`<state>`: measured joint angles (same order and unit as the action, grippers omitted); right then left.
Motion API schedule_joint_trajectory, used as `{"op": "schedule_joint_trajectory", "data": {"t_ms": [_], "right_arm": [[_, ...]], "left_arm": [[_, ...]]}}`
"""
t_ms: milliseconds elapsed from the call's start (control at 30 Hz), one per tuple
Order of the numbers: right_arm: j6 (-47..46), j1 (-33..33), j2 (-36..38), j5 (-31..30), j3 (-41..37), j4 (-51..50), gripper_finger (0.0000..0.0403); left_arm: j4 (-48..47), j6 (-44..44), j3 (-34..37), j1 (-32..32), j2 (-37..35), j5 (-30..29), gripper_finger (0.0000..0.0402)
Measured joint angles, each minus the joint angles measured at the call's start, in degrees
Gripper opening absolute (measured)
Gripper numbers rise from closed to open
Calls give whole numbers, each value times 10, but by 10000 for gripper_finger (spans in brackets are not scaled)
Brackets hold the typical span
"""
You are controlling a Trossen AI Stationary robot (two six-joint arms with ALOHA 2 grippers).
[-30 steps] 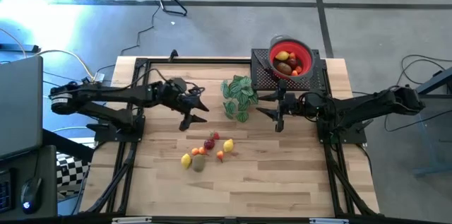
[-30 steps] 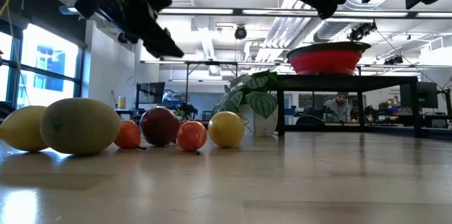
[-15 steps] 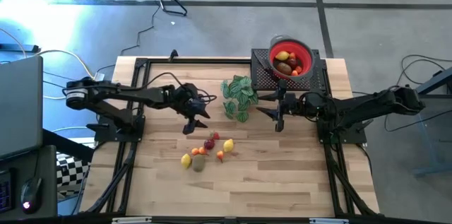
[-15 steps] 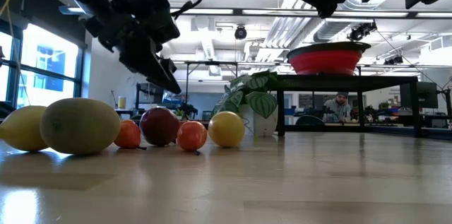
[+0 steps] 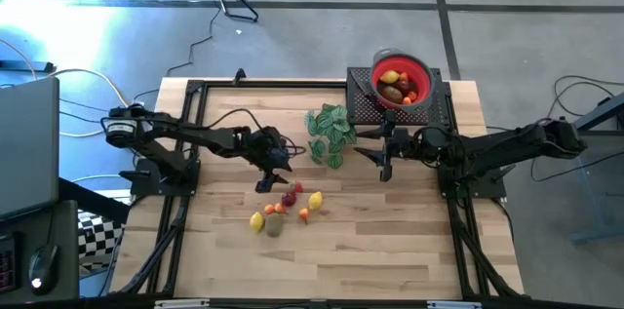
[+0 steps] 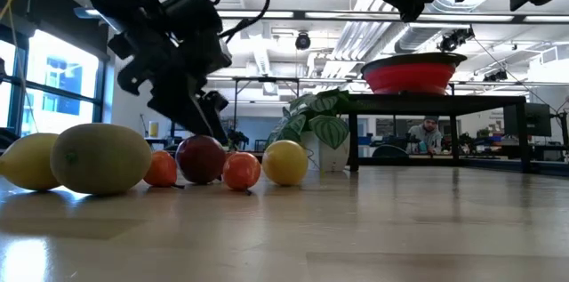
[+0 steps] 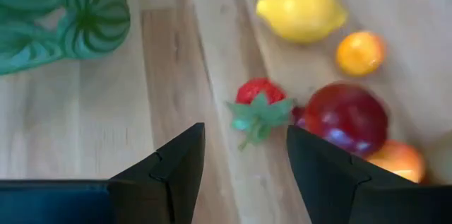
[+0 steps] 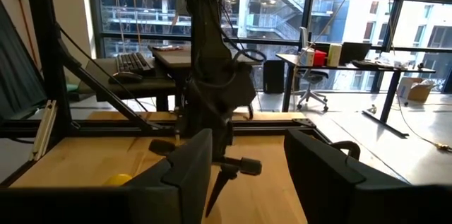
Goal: Pick & Place Fruit
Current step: Put the strawberry into the red colander
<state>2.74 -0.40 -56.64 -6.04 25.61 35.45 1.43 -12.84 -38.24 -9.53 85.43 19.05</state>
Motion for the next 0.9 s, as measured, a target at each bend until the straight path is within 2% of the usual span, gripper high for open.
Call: {"op": "schedule_joint_trajectory", "data": {"t_ms": [133, 900], "right_arm": [[0, 0, 0, 0, 0, 0, 171], [-1, 0, 0, 0, 0, -1, 171]], "left_arm": [[2, -5, 0, 6, 19, -23, 194], [23, -2, 0, 7, 37, -19, 193]]}}
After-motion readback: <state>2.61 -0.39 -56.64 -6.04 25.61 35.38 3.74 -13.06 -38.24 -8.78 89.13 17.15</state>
